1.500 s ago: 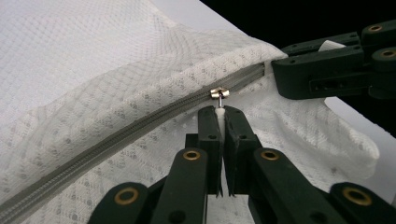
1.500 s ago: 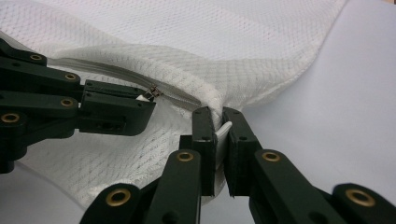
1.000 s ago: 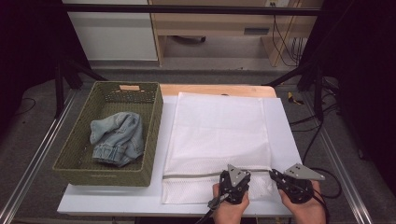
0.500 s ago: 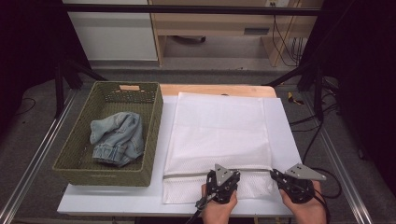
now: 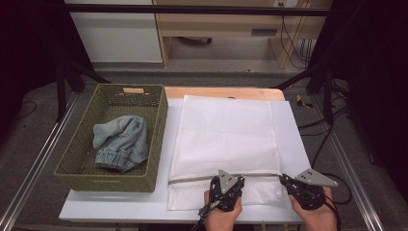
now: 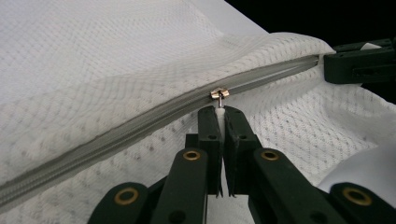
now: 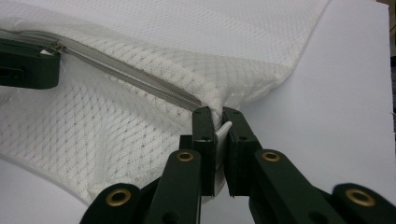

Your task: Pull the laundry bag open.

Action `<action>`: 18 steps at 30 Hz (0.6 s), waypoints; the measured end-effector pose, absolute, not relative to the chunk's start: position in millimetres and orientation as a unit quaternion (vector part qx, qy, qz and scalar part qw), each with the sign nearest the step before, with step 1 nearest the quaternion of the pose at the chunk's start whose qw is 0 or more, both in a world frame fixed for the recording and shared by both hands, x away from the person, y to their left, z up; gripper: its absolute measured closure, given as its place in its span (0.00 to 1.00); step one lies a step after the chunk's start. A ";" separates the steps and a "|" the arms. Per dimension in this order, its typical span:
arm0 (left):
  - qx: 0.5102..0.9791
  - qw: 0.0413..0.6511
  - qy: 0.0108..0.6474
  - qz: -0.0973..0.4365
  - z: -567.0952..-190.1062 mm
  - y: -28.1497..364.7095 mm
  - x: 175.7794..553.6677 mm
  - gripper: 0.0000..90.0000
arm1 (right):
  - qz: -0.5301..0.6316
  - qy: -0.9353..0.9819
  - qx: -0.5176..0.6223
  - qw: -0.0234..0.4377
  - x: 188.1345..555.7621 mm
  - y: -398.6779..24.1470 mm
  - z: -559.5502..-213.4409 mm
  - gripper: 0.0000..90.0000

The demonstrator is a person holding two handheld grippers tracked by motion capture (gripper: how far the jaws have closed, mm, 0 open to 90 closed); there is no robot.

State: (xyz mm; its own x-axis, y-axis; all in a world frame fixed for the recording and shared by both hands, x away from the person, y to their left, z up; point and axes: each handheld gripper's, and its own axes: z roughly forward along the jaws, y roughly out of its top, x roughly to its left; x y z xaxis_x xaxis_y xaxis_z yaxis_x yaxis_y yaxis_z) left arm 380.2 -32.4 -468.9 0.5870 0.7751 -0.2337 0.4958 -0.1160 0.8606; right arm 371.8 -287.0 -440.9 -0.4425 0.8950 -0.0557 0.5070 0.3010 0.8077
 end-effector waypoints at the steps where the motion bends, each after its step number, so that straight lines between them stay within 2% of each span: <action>1: 0.734 0.504 0.433 0.140 -468.4 -31.1 380.1 0.97 | 0.372 0.764 0.459 0.261 371.9 -286.9 -441.0 0.94; 18: 0.737 0.496 0.433 0.153 -470.3 -15.1 379.4 0.97 | 0.371 0.765 0.457 0.262 371.5 -285.9 -441.0 0.94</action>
State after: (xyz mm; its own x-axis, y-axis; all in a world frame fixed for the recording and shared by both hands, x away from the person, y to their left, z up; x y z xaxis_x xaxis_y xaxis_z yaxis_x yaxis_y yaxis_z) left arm 379.4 -15.1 -470.3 0.5774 0.7904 -0.2045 0.4866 -0.1321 0.8635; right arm 371.5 -285.9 -441.0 -0.4445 0.8936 -0.0617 0.5052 0.3070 0.8065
